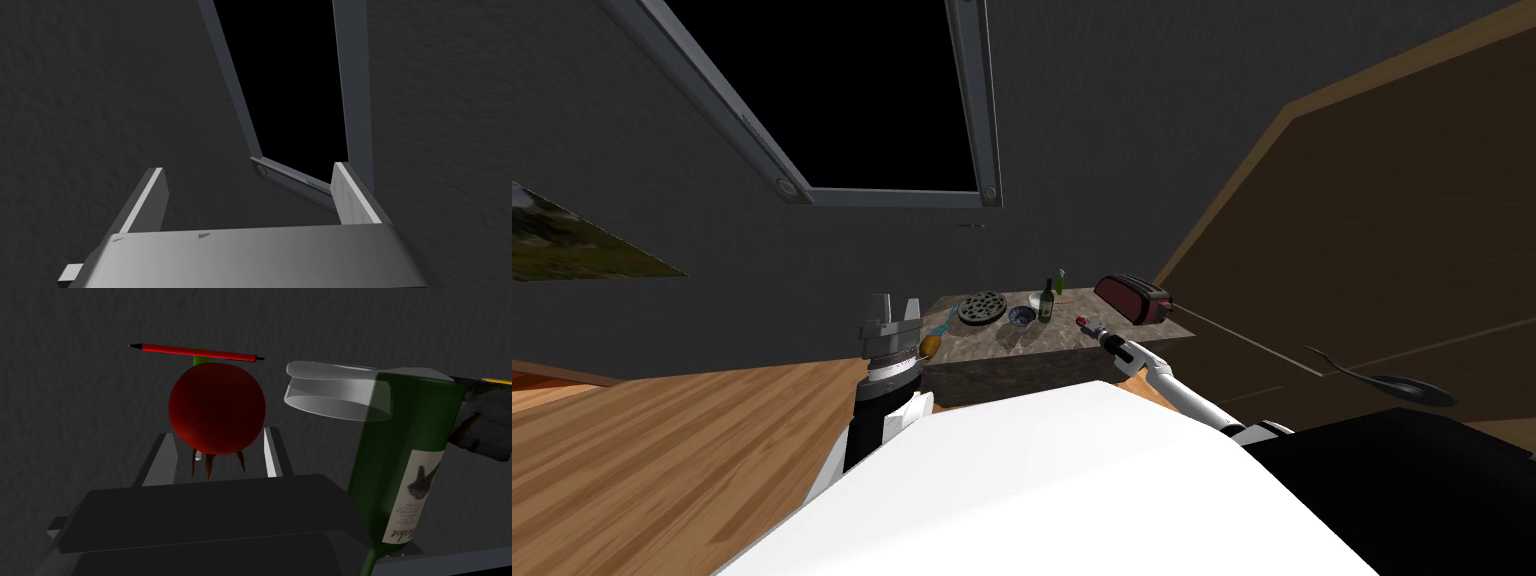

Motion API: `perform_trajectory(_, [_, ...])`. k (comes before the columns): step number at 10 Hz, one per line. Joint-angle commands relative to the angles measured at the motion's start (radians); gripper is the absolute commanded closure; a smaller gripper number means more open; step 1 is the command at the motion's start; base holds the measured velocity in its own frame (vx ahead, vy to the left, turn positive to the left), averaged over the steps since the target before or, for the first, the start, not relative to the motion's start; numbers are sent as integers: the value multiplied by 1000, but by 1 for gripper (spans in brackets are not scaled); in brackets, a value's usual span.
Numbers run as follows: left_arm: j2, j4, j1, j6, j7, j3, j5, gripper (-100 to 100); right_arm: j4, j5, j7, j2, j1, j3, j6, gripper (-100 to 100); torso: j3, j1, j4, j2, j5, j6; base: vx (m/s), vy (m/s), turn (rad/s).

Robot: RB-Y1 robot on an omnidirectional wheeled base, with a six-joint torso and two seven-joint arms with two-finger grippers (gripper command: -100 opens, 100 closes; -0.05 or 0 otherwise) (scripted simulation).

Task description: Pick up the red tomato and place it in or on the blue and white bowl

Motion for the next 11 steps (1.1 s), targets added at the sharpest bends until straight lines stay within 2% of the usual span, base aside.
perform_trajectory(1, [0, 0, 0, 0, 0, 0, 0, 0, 0, 0, 0, 0, 0, 0, 0, 100, 0, 0, 0, 0, 0, 0, 0, 0, 0])
perform_trajectory(2, [0, 0, 0, 0, 0, 0, 0, 0, 0, 0, 0, 0, 0, 0, 0, 100, 0, 0, 0, 0, 0, 0, 0, 0, 0])
perform_trajectory(3, [0, 0, 0, 0, 0, 0, 0, 0, 0, 0, 0, 0, 0, 0, 0, 0, 0, 0, 0, 0, 0, 0, 0, 0, 0])
perform_trajectory(4, [0, 0, 0, 0, 0, 0, 0, 0, 0, 0, -1, 0, 0, 0, 0, 100, 0, 0, 0, 0, 0, 0, 0, 0, 0])
perform_trajectory(5, [0, 0, 0, 0, 0, 0, 0, 0, 0, 0, -1, 0, 0, 0, 0, 0, 0, 0, 0, 0, 0, 0, 0, 0, 0])
perform_trajectory(6, [0, 0, 0, 0, 0, 0, 0, 0, 4, 2, -3, -9, 15, 4, -5, 100, 0, 0, 0, 0, 0, 0, -98, 0, -54])
perform_trajectory(8, [0, 0, 0, 0, 0, 0, 0, 0, 7, 7, -8, -32, 34, 8, -16, 100, 4, -5, -4, 12, -5, 7, -179, -3, -78])
perform_trajectory(9, [0, 0, 0, 0, 0, 0, 0, 0, 13, 5, -5, -26, 21, 4, -21, 0, 5, -6, -4, 14, -5, 7, -77, 8, -26])
perform_trajectory(10, [0, 0, 0, 0, 0, 0, 0, 0, 13, -4, -15, -27, 19, -5, -5, -100, 2, -6, -4, 9, -5, 6, -118, -24, 28])
perform_trajectory(11, [0, 0, 0, 0, 0, 0, 0, 0, 13, -9, -18, -26, 18, -9, 3, -100, 2, -8, -4, 10, -5, 6, -204, -25, 21])
